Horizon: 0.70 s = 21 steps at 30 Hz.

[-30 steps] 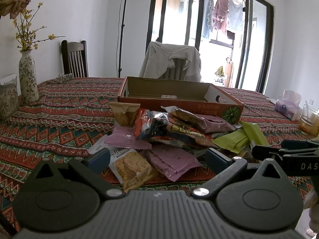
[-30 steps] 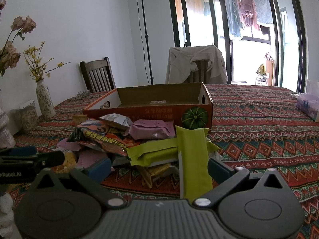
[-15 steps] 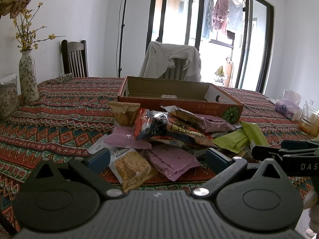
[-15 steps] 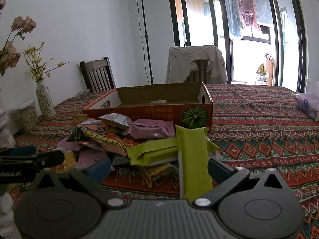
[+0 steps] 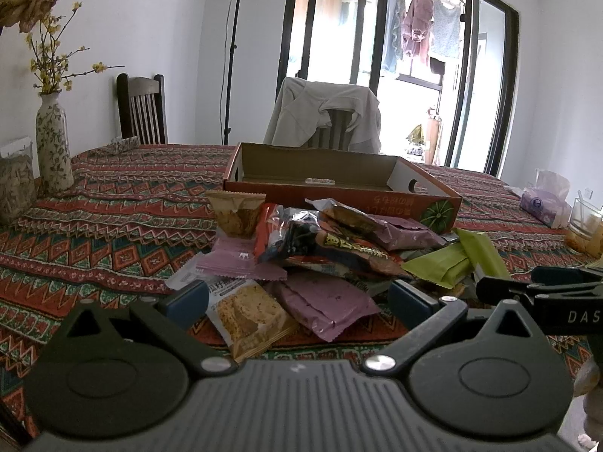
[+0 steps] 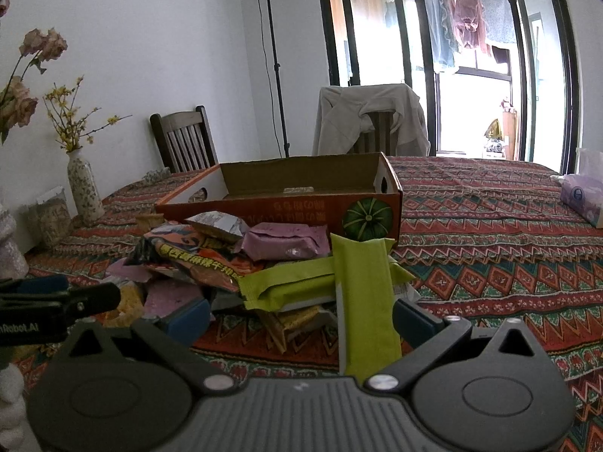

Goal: Organize snacks
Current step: 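Position the right gripper around the lime-green packet in the snack pile, then close the right gripper on the lime-green packet and lift it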

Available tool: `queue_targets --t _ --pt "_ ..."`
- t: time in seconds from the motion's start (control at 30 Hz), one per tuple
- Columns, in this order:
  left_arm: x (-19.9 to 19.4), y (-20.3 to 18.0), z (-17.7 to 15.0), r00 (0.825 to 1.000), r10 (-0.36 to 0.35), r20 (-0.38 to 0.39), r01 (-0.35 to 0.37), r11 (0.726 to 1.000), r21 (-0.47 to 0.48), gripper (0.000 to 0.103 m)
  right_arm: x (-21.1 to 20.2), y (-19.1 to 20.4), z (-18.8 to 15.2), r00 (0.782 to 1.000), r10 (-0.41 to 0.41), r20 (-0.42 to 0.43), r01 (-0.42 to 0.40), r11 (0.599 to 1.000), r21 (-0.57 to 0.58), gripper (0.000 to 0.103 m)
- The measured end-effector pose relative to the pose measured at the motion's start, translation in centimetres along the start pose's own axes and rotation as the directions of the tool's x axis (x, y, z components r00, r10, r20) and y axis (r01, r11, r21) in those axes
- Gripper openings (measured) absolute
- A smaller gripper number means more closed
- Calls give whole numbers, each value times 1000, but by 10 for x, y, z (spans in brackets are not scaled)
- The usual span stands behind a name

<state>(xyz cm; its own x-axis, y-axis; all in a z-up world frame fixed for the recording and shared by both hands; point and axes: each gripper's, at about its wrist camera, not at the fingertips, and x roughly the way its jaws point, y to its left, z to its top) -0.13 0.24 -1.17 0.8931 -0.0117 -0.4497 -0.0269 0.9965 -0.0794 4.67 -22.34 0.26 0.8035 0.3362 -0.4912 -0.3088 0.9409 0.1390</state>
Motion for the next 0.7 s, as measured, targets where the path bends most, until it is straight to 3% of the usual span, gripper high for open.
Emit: queue_targets --t 0.5,0.7 --pt "5 6 0 1000 25 -4 -25 999 -20 103 3 -7 -1 1000 -12 -14 12 1000 12 103" --pt "7 7 1 999 36 -4 -36 999 -20 103 9 -16 -2 999 -28 -31 28 999 14 91"
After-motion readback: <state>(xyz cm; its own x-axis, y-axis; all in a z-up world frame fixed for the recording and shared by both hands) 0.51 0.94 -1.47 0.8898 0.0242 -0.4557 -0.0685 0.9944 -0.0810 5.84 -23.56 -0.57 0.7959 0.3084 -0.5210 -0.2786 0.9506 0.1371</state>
